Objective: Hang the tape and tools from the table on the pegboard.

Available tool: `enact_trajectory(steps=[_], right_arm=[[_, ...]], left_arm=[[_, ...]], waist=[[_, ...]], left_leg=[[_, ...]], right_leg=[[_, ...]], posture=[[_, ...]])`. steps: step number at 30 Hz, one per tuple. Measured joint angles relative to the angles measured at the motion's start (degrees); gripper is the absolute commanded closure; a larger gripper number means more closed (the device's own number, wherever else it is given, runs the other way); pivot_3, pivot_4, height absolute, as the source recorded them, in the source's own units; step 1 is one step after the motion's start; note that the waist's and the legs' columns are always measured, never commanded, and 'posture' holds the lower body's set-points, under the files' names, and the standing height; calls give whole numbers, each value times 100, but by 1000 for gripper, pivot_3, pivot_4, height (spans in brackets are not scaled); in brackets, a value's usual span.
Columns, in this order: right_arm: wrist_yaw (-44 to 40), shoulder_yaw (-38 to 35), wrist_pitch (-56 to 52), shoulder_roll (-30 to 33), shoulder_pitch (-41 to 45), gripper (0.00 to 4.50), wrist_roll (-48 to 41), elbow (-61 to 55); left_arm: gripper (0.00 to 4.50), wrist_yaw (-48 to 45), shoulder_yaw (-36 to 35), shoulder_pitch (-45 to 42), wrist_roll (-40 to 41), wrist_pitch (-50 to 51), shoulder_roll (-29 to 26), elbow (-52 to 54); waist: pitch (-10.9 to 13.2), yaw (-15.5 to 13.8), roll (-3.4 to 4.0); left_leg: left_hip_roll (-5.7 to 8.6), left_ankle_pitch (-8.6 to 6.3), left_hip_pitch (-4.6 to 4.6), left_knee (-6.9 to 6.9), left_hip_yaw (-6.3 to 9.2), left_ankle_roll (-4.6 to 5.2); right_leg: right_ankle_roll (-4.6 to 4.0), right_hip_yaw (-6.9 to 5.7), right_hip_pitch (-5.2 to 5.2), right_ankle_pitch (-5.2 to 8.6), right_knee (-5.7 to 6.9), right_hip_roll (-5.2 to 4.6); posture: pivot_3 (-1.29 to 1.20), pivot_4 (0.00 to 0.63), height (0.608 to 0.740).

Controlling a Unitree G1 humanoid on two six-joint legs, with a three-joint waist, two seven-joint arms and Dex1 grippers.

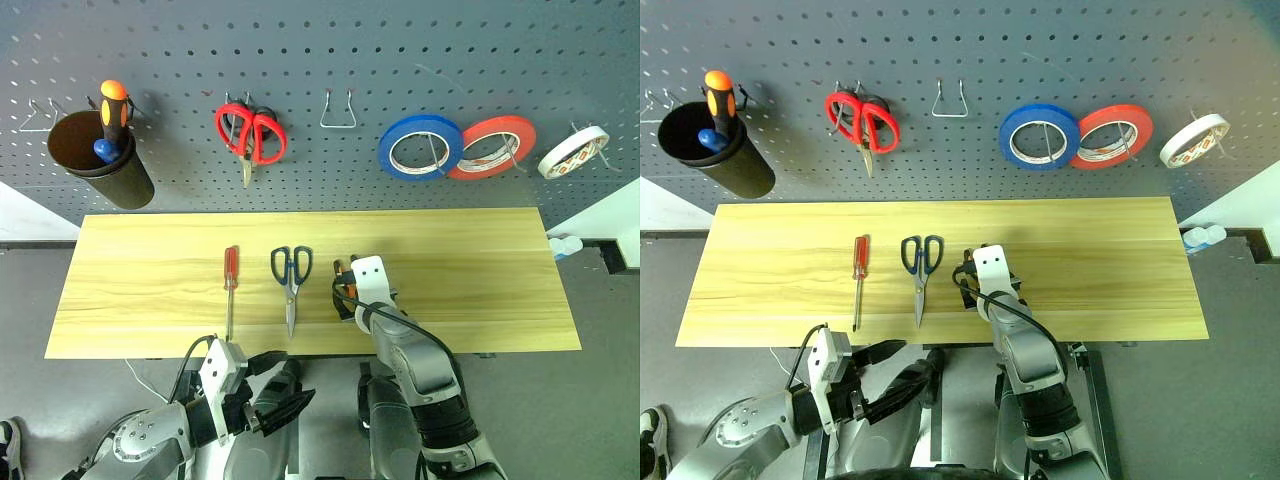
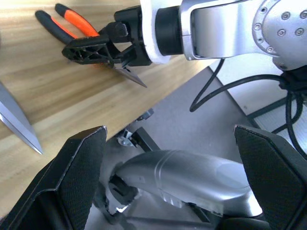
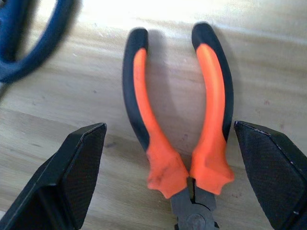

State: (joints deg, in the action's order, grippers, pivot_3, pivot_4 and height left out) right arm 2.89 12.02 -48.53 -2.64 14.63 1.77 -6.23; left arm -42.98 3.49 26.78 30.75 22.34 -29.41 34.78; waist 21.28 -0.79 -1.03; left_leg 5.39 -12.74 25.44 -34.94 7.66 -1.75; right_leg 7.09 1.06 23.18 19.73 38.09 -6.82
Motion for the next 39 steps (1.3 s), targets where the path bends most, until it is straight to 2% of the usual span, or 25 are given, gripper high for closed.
enact_trajectory(steps=[12, 18, 20, 29, 39], right_arm=[[-136, -12, -114, 139, -16, 32, 30, -159], [-155, -50, -125, 178, -55, 1867, 46, -213], [-162, -58, -127, 183, -54, 2353, 46, -215], [-178, -61, -113, 177, -27, 2355, 47, -214], [-369, -131, 81, 233, 157, 2355, 22, 5]], left_arm=[[81, 156, -2, 69, 31, 2, 2, 131], [81, 194, 0, 66, 54, 2, 2, 131], [81, 197, 0, 64, 66, 1, 2, 131], [81, 216, -1, 64, 76, 0, 2, 132], [81, 190, 5, -326, 75, -13, 12, -87]], waist=[[72, -4, -8], [94, 0, -13], [94, 0, -14], [112, 1, -18], [111, -2, -18]], left_leg=[[0, 0, 0, -1, -1, 0], [-1, 0, 0, 0, -1, 0], [-1, 0, 0, -1, -1, 0], [-2, 0, 0, 0, -1, 0], [-1, 4, 0, 0, 0, -8]], right_leg=[[0, 0, 5, 0, -1, 0], [0, 0, 6, 0, -1, 0], [0, 0, 7, 0, 0, 0], [0, 0, 9, 0, -1, 1], [1, -4, 9, -1, 0, 2]], posture=[[187, 459, 738], [191, 458, 738], [193, 458, 738], [196, 452, 738], [159, 397, 738]])
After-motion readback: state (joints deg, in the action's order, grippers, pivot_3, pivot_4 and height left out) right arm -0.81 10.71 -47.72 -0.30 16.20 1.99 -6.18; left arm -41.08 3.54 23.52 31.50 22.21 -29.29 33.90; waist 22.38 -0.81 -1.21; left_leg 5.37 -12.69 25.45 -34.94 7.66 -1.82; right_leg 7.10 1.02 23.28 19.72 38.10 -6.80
